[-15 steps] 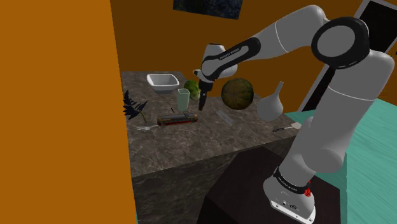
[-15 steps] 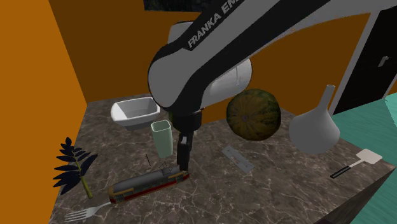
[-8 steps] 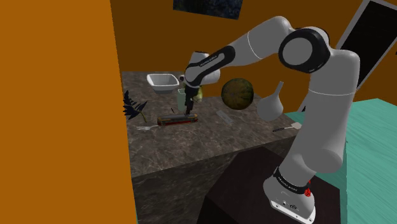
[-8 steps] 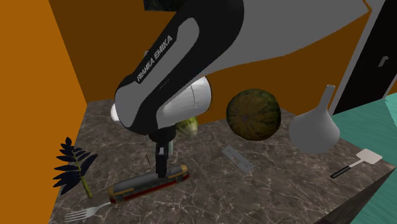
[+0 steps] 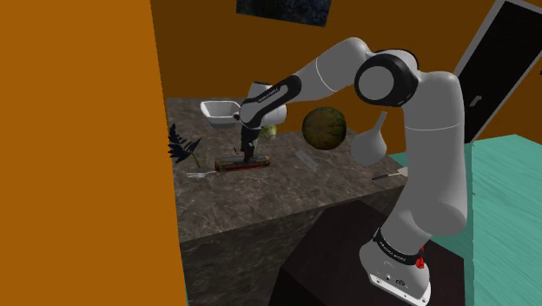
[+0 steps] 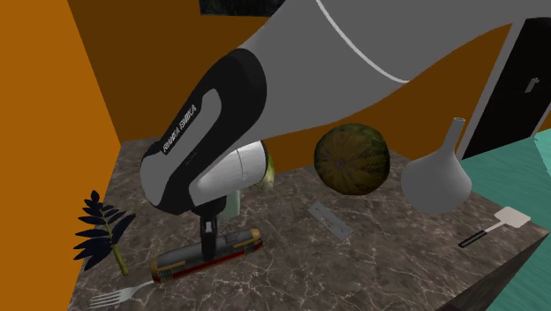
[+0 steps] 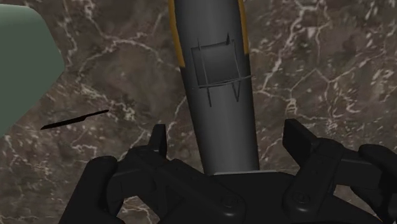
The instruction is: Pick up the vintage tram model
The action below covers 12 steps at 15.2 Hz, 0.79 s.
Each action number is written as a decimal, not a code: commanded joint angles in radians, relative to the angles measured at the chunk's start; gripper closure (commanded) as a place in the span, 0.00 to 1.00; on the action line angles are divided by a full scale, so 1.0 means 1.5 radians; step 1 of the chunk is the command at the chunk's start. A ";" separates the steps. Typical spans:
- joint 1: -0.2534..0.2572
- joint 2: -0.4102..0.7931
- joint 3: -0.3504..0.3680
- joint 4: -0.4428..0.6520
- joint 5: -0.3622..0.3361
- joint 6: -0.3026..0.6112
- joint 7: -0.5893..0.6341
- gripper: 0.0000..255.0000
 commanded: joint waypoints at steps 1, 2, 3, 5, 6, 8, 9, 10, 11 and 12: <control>-0.002 0.011 0.003 -0.004 0.005 0.015 -0.006 0.00; -0.003 0.017 0.004 -0.004 0.007 0.021 -0.008 0.00; -0.004 0.021 0.005 -0.004 0.008 0.025 -0.009 0.00; -0.004 0.021 0.005 -0.004 0.008 0.025 -0.009 0.00; -0.004 0.021 0.005 -0.004 0.008 0.025 -0.009 1.00; -0.004 0.021 0.005 -0.004 0.008 0.025 -0.009 1.00; -0.004 0.021 0.005 -0.004 0.008 0.025 -0.009 1.00; -0.004 0.021 0.005 -0.004 0.008 0.025 -0.009 1.00; -0.004 0.021 0.005 -0.004 0.008 0.025 -0.009 1.00; -0.004 0.021 0.005 -0.005 0.008 0.025 -0.009 1.00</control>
